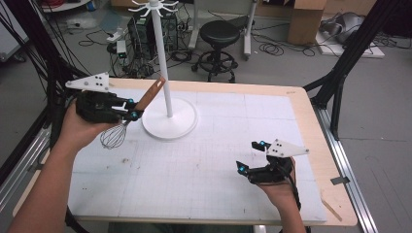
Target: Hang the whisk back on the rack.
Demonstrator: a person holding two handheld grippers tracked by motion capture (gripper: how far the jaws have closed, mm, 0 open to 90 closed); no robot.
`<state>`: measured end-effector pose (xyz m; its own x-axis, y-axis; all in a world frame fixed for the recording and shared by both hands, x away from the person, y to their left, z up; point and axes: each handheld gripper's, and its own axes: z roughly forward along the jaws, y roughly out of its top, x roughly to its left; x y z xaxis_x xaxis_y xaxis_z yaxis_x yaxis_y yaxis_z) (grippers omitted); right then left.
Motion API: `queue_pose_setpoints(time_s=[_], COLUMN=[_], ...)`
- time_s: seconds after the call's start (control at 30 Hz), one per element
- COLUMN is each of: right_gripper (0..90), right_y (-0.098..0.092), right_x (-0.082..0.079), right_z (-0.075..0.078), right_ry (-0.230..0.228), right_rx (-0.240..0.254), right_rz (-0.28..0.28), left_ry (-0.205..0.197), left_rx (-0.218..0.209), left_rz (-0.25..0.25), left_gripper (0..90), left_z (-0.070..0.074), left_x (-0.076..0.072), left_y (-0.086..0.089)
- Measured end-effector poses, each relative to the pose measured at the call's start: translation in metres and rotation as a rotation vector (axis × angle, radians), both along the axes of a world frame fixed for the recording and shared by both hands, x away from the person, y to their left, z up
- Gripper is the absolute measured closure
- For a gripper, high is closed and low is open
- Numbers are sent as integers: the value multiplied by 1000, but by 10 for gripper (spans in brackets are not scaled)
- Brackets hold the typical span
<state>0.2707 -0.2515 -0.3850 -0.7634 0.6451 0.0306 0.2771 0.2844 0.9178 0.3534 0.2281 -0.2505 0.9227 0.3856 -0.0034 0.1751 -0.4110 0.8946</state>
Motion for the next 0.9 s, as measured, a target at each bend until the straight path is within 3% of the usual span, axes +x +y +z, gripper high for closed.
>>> queue_pose_setpoints(time_s=[0.2, 0.3, 0.5, 0.73, 0.9], right_gripper=[113, 113, 113, 113, 113], right_y=[-2, -3, -4, -4, -4], right_x=[1, 1, 1, 2, 2], right_z=[0, -1, 0, -2, -2], right_ry=[4, 4, 0, 3, 7], right_rx=[4, 3, 7, 3, 5], right_rz=[-6, -5, -7, -6, -8], left_ry=[-8, -16, -26, -46, -47], left_rx=[-62, -129, -178, -193, -183], left_rz=[32, 66, 109, 139, 127], left_gripper=[711, 712, 712, 712, 712], left_z=[14, 25, 36, 52, 60], left_x=[9, 15, 21, 25, 29], left_y=[1, 4, 10, 18, 21])
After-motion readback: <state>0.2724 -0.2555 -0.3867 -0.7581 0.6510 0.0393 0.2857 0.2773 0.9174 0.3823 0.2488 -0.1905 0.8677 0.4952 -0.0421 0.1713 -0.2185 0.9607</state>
